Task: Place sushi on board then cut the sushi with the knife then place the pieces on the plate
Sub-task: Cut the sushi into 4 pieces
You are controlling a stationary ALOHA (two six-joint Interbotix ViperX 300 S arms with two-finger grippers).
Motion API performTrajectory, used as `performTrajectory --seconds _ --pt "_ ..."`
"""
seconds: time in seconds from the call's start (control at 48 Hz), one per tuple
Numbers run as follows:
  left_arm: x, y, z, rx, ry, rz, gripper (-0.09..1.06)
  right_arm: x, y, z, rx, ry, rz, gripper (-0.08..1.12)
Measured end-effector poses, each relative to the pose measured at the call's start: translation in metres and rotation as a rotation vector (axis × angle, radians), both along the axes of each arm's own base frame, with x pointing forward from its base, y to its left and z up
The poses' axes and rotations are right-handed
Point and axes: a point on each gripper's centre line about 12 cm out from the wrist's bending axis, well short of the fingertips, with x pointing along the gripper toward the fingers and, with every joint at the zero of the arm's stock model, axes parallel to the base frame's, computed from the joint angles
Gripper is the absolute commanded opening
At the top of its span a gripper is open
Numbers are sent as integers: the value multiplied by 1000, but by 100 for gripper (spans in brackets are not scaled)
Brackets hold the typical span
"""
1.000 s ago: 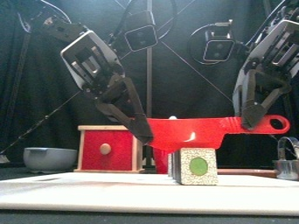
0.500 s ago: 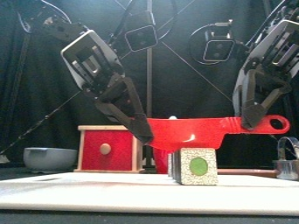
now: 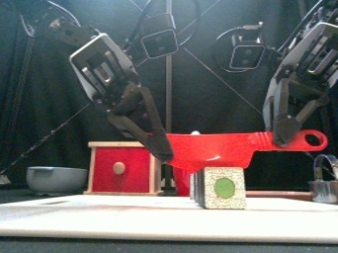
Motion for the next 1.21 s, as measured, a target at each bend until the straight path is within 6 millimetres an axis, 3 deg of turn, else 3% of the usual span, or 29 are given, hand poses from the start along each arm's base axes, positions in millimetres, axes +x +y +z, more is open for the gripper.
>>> performTrajectory --seconds 0.708,1.208 --pt "1 0 -18 -12 43 20 39 3 2 -15 2 46 -4 36" --pt "1 -5 -29 -36 74 41 39 9 17 -32 16 99 12 36"
